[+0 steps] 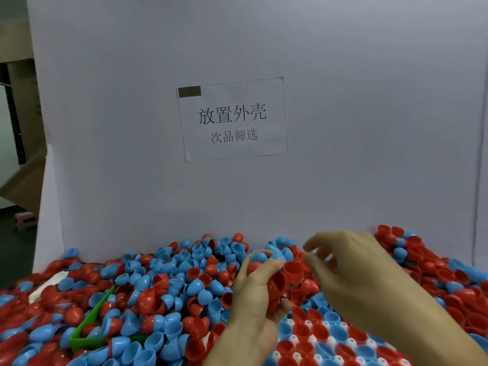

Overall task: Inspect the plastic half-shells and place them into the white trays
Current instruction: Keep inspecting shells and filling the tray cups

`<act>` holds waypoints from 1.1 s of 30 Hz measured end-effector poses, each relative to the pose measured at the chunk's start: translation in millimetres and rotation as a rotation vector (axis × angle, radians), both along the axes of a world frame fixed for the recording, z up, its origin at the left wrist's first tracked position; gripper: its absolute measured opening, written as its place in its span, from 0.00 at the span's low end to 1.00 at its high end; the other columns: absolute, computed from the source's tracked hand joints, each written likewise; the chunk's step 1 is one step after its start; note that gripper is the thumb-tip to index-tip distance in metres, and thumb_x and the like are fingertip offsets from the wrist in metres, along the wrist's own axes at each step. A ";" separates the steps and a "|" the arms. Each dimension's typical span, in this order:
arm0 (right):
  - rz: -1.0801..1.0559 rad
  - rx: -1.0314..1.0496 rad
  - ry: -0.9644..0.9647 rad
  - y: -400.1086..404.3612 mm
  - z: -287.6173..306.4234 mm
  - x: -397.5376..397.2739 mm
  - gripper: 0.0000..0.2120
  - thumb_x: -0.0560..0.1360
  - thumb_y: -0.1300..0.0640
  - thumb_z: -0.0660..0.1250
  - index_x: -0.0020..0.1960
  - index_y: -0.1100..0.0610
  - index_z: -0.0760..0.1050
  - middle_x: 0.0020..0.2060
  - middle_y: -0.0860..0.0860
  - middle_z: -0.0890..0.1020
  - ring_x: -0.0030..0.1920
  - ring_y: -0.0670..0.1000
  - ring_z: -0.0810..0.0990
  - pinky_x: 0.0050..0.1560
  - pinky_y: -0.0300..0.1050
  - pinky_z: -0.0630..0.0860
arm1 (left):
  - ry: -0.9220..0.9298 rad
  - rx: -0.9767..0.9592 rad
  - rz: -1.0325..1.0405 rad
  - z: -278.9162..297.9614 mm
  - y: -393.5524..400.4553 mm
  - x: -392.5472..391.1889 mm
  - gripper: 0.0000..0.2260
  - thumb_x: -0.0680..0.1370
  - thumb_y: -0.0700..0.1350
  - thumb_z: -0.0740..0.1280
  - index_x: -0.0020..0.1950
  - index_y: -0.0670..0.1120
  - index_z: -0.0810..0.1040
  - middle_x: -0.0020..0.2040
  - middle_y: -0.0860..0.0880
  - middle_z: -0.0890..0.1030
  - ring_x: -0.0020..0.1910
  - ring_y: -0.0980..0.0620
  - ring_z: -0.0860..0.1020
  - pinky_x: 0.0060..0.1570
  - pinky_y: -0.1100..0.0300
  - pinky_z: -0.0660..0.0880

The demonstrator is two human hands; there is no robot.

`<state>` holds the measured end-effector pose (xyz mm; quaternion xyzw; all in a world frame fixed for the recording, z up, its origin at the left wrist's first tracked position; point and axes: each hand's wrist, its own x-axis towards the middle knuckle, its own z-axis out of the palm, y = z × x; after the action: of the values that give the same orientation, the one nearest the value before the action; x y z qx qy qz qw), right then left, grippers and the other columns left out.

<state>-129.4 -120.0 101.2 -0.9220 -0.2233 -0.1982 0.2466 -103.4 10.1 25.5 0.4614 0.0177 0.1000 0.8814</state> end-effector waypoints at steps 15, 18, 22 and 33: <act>0.140 0.279 0.184 0.7 -18.7 23.4 0.07 0.76 0.50 0.71 0.50 0.41 0.74 0.32 0.41 0.82 0.38 0.31 0.80 0.32 0.25 0.73 | -0.105 0.130 0.112 9.7 11.6 -7.8 0.07 0.73 0.40 0.73 0.42 0.52 0.81 0.39 0.46 0.83 0.32 0.51 0.81 0.23 0.62 0.71; 0.139 0.274 0.205 0.1 -18.6 24.9 0.13 0.76 0.51 0.72 0.57 0.41 0.73 0.33 0.41 0.83 0.39 0.31 0.80 0.32 0.23 0.72 | -0.113 0.147 0.120 9.7 13.1 -7.3 0.06 0.74 0.40 0.73 0.43 0.51 0.80 0.38 0.47 0.83 0.31 0.52 0.80 0.22 0.62 0.71; 0.141 0.276 0.224 -0.3 -21.0 25.8 0.15 0.75 0.52 0.72 0.61 0.46 0.77 0.35 0.37 0.79 0.37 0.27 0.78 0.30 0.23 0.71 | -0.132 0.187 0.135 10.2 13.4 -6.5 0.07 0.74 0.40 0.72 0.43 0.51 0.79 0.37 0.48 0.83 0.31 0.53 0.80 0.23 0.62 0.71; 0.135 0.353 0.236 1.2 -24.2 27.8 0.05 0.76 0.50 0.71 0.51 0.44 0.78 0.41 0.41 0.84 0.40 0.38 0.83 0.37 0.27 0.77 | -0.207 0.274 0.176 15.9 18.5 -10.1 0.06 0.76 0.39 0.72 0.46 0.50 0.79 0.42 0.46 0.83 0.35 0.49 0.83 0.27 0.60 0.75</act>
<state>-101.6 -118.9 77.0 -0.8643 -0.2160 -0.1077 0.4413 -113.5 28.6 41.4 0.5611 -0.0466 0.2250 0.7952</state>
